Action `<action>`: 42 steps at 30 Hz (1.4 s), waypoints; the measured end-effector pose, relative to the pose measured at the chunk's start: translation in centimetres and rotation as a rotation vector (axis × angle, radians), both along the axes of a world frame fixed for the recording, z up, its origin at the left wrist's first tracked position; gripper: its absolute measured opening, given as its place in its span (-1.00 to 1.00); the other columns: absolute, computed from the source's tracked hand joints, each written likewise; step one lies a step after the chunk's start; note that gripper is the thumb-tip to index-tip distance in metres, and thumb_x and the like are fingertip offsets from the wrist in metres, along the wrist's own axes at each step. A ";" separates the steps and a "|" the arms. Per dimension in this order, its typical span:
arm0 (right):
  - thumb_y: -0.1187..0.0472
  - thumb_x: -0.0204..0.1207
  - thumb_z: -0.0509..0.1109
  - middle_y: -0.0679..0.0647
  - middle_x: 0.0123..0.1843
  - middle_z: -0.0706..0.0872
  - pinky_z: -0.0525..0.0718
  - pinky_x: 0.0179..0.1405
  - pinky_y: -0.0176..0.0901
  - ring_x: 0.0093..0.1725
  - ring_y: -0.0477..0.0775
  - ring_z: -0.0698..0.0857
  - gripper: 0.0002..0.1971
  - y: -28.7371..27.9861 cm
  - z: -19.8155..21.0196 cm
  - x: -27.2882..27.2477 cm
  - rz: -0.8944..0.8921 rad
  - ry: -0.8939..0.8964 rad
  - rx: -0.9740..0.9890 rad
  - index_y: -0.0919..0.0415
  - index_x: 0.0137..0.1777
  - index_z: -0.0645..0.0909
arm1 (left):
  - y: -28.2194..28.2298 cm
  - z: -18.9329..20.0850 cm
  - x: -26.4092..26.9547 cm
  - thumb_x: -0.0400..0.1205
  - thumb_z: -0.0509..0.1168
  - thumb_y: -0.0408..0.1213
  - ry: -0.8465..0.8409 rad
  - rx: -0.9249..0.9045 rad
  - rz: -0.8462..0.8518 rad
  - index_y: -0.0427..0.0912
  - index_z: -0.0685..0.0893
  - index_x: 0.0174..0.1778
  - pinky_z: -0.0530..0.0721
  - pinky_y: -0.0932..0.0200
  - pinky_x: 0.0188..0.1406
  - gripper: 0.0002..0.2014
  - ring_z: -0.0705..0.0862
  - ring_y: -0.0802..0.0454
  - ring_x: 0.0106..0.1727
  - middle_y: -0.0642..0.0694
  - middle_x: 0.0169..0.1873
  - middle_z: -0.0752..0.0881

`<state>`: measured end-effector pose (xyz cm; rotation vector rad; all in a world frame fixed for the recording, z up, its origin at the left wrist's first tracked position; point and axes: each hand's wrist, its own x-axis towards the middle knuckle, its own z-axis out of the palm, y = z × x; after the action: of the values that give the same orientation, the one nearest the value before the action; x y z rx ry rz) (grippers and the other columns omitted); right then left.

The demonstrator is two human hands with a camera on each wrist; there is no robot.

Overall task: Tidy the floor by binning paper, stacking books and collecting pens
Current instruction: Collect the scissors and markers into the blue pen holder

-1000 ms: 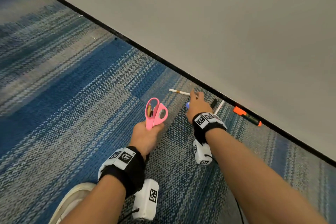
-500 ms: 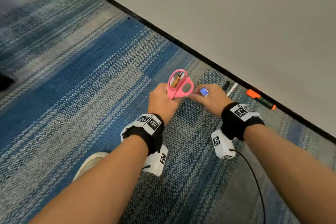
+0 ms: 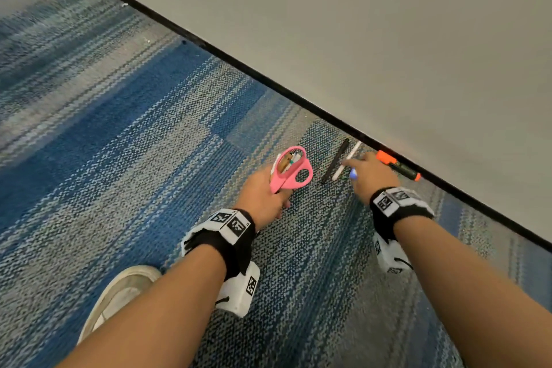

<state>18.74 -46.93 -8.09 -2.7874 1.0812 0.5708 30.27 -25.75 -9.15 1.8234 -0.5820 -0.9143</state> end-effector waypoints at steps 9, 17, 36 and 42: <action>0.22 0.63 0.25 0.22 0.16 0.52 0.60 -0.29 0.08 -0.07 0.32 0.67 -0.83 2.0 -0.4 0.7 0.230 -0.009 -0.139 0.26 0.15 0.47 | 0.6 -0.4 0.4 0.54 0.46 -0.09 0.062 0.003 0.152 -0.11 0.62 -0.47 0.42 0.14 -0.39 -0.69 0.44 0.08 -0.50 0.04 -0.56 0.55; 0.37 0.45 0.48 -0.06 -0.61 0.51 0.38 -0.66 -0.31 -0.66 -0.11 0.41 -0.86 5.8 1.2 3.9 -0.496 -0.710 0.878 0.29 0.01 0.72 | -1.3 0.0 -0.2 0.49 0.42 -0.12 0.185 -0.045 0.287 -0.18 0.76 -0.15 0.78 -0.33 -0.12 -0.81 0.80 -0.27 -0.12 -0.28 -0.17 0.81; 0.19 0.61 0.26 0.18 0.14 0.52 0.60 -0.33 0.07 -0.10 0.28 0.66 -0.85 2.4 -0.6 0.0 0.238 -0.262 -0.143 0.22 0.12 0.50 | -4.0 -1.3 -0.5 0.57 0.42 -0.36 0.094 -0.085 0.246 -0.20 0.72 0.07 0.53 0.21 -0.19 -0.83 0.67 0.11 -0.18 -0.01 -0.16 0.77; 0.21 0.51 0.47 -0.08 -0.52 0.54 0.47 -0.48 -0.26 -0.54 -0.12 0.47 -0.89 2.4 1.7 0.6 -0.524 -0.932 0.645 0.21 -0.20 0.62 | -7.6 0.6 -1.9 0.51 0.50 -0.35 0.206 -0.185 0.123 -0.05 0.67 -0.36 0.46 0.35 -0.63 -0.81 0.43 0.27 -0.68 0.13 -0.70 0.57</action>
<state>19.37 -44.55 -6.38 -1.7334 1.0434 -0.3648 28.36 -33.35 -8.51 1.5594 -0.4062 -0.9204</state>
